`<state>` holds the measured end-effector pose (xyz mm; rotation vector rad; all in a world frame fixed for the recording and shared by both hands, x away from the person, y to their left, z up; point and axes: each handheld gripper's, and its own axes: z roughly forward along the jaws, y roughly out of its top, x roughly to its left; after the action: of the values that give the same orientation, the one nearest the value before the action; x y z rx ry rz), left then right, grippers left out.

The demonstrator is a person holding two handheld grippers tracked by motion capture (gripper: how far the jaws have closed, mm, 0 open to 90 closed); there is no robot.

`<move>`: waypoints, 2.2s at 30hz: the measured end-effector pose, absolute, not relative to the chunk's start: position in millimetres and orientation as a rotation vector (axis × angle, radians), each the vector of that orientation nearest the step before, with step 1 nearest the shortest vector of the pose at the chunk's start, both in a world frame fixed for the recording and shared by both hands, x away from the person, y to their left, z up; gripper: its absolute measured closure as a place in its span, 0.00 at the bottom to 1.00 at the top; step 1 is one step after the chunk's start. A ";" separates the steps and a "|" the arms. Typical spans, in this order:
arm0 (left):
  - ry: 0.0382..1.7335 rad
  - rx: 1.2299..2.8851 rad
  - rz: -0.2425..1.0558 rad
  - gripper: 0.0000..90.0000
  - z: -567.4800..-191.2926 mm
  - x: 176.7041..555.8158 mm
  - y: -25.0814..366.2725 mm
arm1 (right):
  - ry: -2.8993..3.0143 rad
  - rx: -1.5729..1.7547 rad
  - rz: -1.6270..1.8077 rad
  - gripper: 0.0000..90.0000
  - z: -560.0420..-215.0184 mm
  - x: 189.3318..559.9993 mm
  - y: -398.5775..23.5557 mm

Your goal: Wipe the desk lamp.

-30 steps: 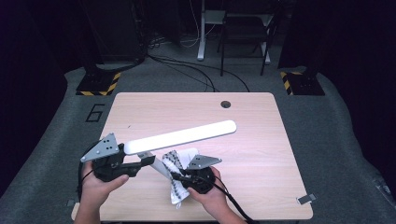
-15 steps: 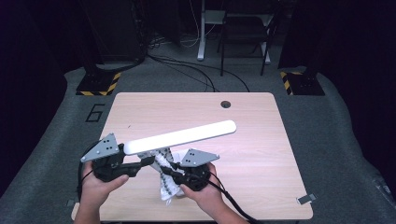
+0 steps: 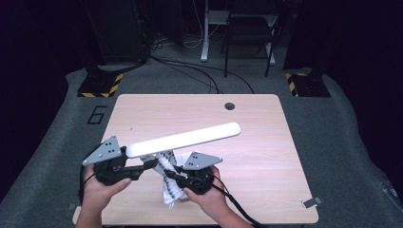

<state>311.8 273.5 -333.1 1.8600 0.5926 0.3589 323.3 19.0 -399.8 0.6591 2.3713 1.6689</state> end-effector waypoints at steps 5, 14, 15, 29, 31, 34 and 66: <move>0.592 1.854 0.354 0.59 -333.5 312.3 273.3 | 2.398 0.723 1.596 0.88 -423.9 327.8 14.6; 0.595 1.837 0.360 0.58 -335.1 312.7 274.0 | 2.442 0.820 1.484 0.86 -460.9 336.1 3.6; 0.593 1.835 0.358 0.58 -335.5 312.9 274.4 | 2.438 0.832 1.486 0.85 -463.2 337.0 2.5; 0.599 1.773 0.326 0.41 -342.5 310.3 273.7 | 2.394 0.888 1.315 0.75 -478.3 338.3 -19.9; 0.601 1.765 0.324 0.39 -344.9 309.8 274.4 | 2.390 0.921 1.295 0.74 -483.6 339.7 -23.3; 0.610 1.764 0.318 0.38 -350.0 309.0 275.8 | 2.383 0.944 1.275 0.70 -489.0 341.6 -27.2; 0.614 1.839 0.248 0.41 -440.2 318.1 261.5 | 2.417 0.990 1.183 0.63 -508.5 349.4 -36.6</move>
<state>318.1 261.5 -440.2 1.8393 0.6135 0.2480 349.4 -36.6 -508.5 0.9902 2.4175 1.1834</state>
